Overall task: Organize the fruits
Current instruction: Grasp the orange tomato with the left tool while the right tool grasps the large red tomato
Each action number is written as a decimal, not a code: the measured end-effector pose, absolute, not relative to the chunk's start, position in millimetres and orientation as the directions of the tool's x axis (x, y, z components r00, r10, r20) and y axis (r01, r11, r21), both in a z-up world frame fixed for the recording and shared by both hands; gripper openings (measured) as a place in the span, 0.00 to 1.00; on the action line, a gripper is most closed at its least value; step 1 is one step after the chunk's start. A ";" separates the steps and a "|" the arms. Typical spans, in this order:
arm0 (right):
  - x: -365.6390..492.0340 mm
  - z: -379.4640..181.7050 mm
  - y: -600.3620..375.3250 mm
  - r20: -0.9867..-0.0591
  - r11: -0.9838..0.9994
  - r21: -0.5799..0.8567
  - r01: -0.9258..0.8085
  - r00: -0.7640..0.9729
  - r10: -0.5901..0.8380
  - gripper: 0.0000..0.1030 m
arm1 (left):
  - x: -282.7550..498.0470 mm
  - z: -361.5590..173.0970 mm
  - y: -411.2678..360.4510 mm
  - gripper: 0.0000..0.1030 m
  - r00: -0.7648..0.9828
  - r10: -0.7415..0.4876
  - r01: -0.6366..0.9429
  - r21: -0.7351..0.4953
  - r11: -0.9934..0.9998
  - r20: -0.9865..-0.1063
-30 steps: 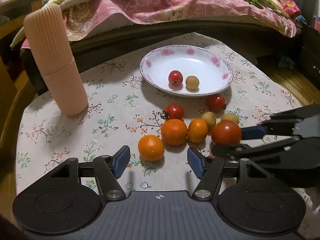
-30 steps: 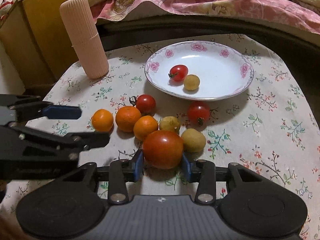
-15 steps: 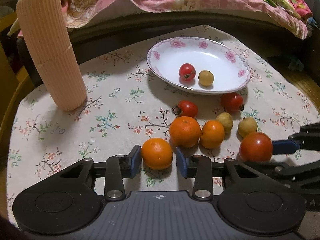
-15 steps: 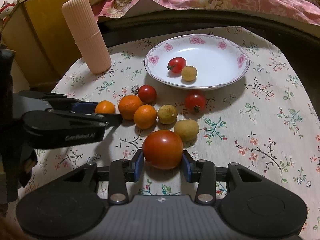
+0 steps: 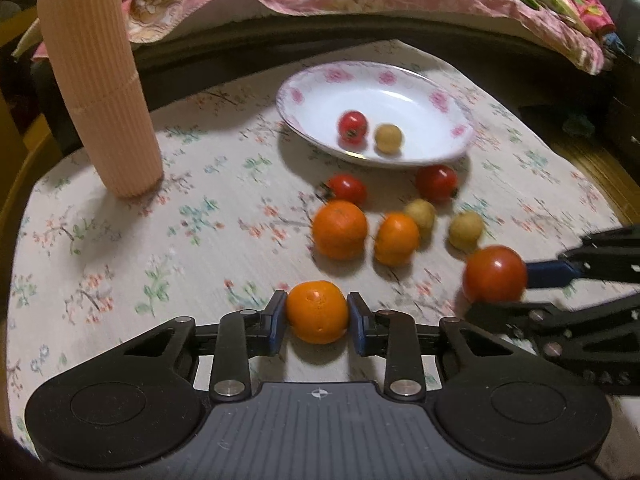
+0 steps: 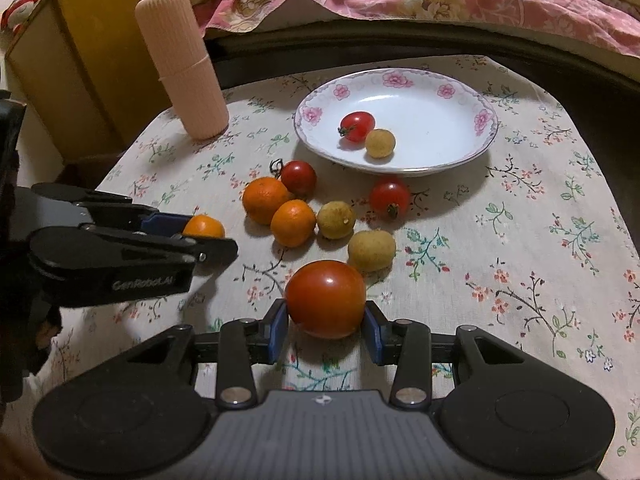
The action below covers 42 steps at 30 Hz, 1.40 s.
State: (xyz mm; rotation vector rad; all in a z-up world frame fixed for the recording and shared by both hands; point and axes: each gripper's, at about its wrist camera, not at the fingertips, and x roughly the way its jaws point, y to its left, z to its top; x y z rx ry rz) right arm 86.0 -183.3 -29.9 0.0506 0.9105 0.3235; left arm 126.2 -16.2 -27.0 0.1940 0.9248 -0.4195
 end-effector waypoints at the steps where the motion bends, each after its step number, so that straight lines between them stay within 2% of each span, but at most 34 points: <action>1: 83.8 -30.5 -183.6 -0.769 0.950 0.177 -0.258 0.566 0.297 0.41 | 121.5 -26.8 -16.8 0.38 0.521 -0.272 0.442 -0.017 0.897 -0.809; 18: 55.2 -30.6 -183.6 -0.774 0.933 0.133 -0.334 0.553 0.309 0.41 | 78.5 -27.5 -17.7 0.40 0.481 -0.314 0.536 -0.010 0.844 -0.819; 30: 61.0 -32.0 -184.3 -0.771 0.926 0.150 -0.347 0.545 0.329 0.42 | 71.9 -29.9 -21.4 0.53 0.486 -0.328 0.573 0.012 0.819 -0.810; 32: 61.8 -31.7 -185.4 -0.768 0.927 0.155 -0.341 0.548 0.330 0.42 | 70.4 -30.2 -22.7 0.60 0.494 -0.319 0.576 0.029 0.817 -0.809; 42: 64.2 -33.0 -182.8 -0.766 0.924 0.153 -0.350 0.548 0.335 0.46 | 73.6 -30.9 -24.1 0.63 0.492 -0.313 0.569 0.028 0.822 -0.813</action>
